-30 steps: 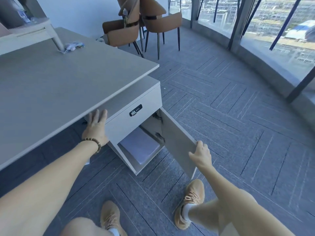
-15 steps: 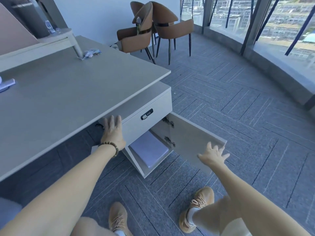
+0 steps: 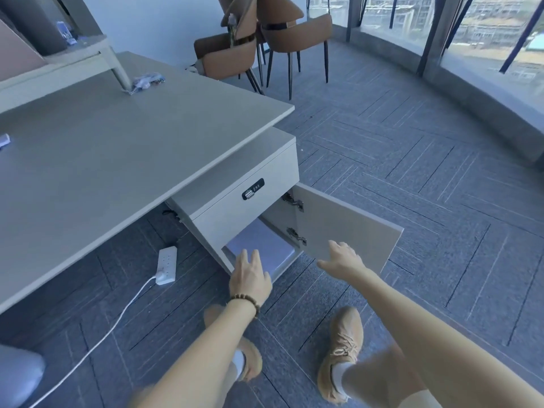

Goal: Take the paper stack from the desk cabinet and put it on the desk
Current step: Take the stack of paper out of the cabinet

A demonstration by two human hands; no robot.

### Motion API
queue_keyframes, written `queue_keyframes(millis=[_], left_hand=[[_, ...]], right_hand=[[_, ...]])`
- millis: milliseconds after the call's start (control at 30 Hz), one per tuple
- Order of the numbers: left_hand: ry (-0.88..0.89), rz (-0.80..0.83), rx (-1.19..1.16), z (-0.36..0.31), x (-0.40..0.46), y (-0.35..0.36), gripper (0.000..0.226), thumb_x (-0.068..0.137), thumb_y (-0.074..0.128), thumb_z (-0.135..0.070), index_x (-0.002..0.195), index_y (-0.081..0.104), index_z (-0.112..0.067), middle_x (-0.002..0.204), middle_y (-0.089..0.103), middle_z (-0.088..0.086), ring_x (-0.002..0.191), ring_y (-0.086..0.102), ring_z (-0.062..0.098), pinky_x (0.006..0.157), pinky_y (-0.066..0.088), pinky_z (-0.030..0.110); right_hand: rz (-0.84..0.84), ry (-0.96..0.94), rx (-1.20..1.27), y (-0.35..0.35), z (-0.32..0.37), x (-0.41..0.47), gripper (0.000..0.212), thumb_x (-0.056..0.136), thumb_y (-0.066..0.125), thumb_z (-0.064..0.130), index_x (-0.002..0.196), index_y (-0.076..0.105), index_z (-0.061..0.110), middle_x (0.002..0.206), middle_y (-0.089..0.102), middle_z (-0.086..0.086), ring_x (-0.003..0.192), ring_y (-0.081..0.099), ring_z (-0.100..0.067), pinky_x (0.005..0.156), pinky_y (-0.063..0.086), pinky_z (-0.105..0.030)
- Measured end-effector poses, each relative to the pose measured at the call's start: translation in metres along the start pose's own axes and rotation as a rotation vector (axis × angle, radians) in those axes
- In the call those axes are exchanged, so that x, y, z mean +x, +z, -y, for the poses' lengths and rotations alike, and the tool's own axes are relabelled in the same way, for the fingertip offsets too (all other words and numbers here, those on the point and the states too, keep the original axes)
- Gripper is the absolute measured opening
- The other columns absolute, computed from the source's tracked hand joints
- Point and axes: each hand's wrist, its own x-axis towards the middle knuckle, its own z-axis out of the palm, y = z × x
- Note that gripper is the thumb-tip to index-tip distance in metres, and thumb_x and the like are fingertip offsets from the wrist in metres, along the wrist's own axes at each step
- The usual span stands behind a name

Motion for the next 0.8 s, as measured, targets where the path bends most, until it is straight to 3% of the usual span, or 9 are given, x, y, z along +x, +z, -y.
queue_keyframes(millis=[133, 233, 333, 400, 467, 533, 600, 700, 800], left_hand=[[-0.088, 0.141, -0.172, 0.011, 0.045, 0.048, 0.062, 0.094, 0.055, -0.026, 0.148, 0.031, -0.007, 0.151, 0.039, 0.015, 0.13, 0.05, 0.032, 0.097, 0.05, 0.039], [-0.29, 0.274, -0.47, 0.025, 0.093, 0.092, 0.061, 0.09, 0.061, -0.032, 0.142, 0.041, -0.008, 0.139, 0.054, 0.014, 0.122, 0.056, 0.035, 0.091, 0.046, 0.034], [-0.366, 0.322, -0.62, 0.045, 0.14, 0.145, 0.055, 0.078, 0.062, -0.041, 0.12, 0.058, -0.006, 0.122, 0.064, 0.025, 0.108, 0.062, 0.041, 0.09, 0.052, 0.042], [-0.42, 0.333, -0.602, 0.056, 0.168, 0.18, 0.06, 0.073, 0.06, -0.039, 0.114, 0.059, 0.004, 0.113, 0.062, 0.035, 0.103, 0.062, 0.048, 0.088, 0.054, 0.049], [-0.477, 0.328, -0.595, 0.063, 0.19, 0.199, 0.064, 0.072, 0.062, -0.034, 0.112, 0.055, 0.015, 0.088, 0.062, 0.034, 0.079, 0.064, 0.046, 0.068, 0.056, 0.043], [-0.536, 0.333, -0.591, 0.072, 0.209, 0.217, 0.061, 0.074, 0.064, -0.032, 0.106, 0.054, 0.019, 0.065, 0.048, 0.008, 0.058, 0.048, 0.027, 0.051, 0.037, 0.03], [-0.603, 0.337, -0.609, 0.083, 0.227, 0.242, 0.061, 0.072, 0.064, -0.038, 0.1, 0.055, 0.016, 0.065, 0.042, 0.001, 0.059, 0.042, 0.022, 0.054, 0.032, 0.028], [-0.692, 0.305, -0.666, 0.098, 0.253, 0.272, 0.065, 0.073, 0.066, -0.038, 0.113, 0.053, 0.012, 0.074, 0.05, 0.007, 0.068, 0.046, 0.024, 0.063, 0.038, 0.031], [-0.753, 0.265, -0.722, 0.106, 0.279, 0.288, 0.06, 0.086, 0.066, -0.028, 0.133, 0.047, 0.004, 0.123, 0.06, 0.023, 0.101, 0.06, 0.035, 0.081, 0.047, 0.042]], right_hand=[[0.055, -0.032, 0.033, 0.025, 0.014, 0.052, 0.057, 0.088, 0.053, 0.043, 0.135, 0.04, 0.013, 0.135, 0.047, -0.016, 0.12, 0.049, -0.035, 0.099, 0.045, -0.046], [0.096, -0.031, 0.095, 0.049, 0.021, 0.1, 0.071, 0.089, 0.055, 0.042, 0.149, 0.03, 0.013, 0.142, 0.045, -0.019, 0.125, 0.049, -0.037, 0.101, 0.046, -0.049], [0.146, -0.067, 0.128, 0.079, 0.027, 0.15, 0.067, 0.091, 0.057, 0.04, 0.146, 0.033, 0.01, 0.141, 0.045, -0.018, 0.12, 0.053, -0.037, 0.096, 0.05, -0.048], [0.17, -0.073, 0.132, 0.1, 0.028, 0.184, 0.062, 0.092, 0.056, 0.042, 0.141, 0.037, 0.01, 0.136, 0.046, -0.018, 0.117, 0.054, -0.037, 0.093, 0.052, -0.049], [0.2, -0.067, 0.136, 0.121, 0.026, 0.217, 0.059, 0.092, 0.054, 0.042, 0.139, 0.038, 0.009, 0.133, 0.047, -0.018, 0.116, 0.052, -0.036, 0.09, 0.052, -0.046], [0.221, -0.058, 0.148, 0.141, 0.022, 0.247, 0.058, 0.092, 0.053, 0.042, 0.138, 0.04, 0.009, 0.132, 0.047, -0.018, 0.114, 0.052, -0.034, 0.089, 0.052, -0.044], [0.225, -0.047, 0.166, 0.161, 0.017, 0.276, 0.06, 0.092, 0.053, 0.042, 0.141, 0.038, 0.009, 0.134, 0.047, -0.018, 0.118, 0.051, -0.034, 0.092, 0.05, -0.043], [0.221, -0.04, 0.18, 0.189, 0.012, 0.314, 0.064, 0.093, 0.054, 0.042, 0.144, 0.036, 0.008, 0.139, 0.046, -0.018, 0.124, 0.049, -0.035, 0.099, 0.047, -0.044], [0.2, -0.061, 0.142, 0.215, 0.013, 0.345, 0.064, 0.093, 0.053, 0.043, 0.144, 0.035, 0.008, 0.146, 0.04, -0.019, 0.129, 0.045, -0.037, 0.104, 0.044, -0.048]])
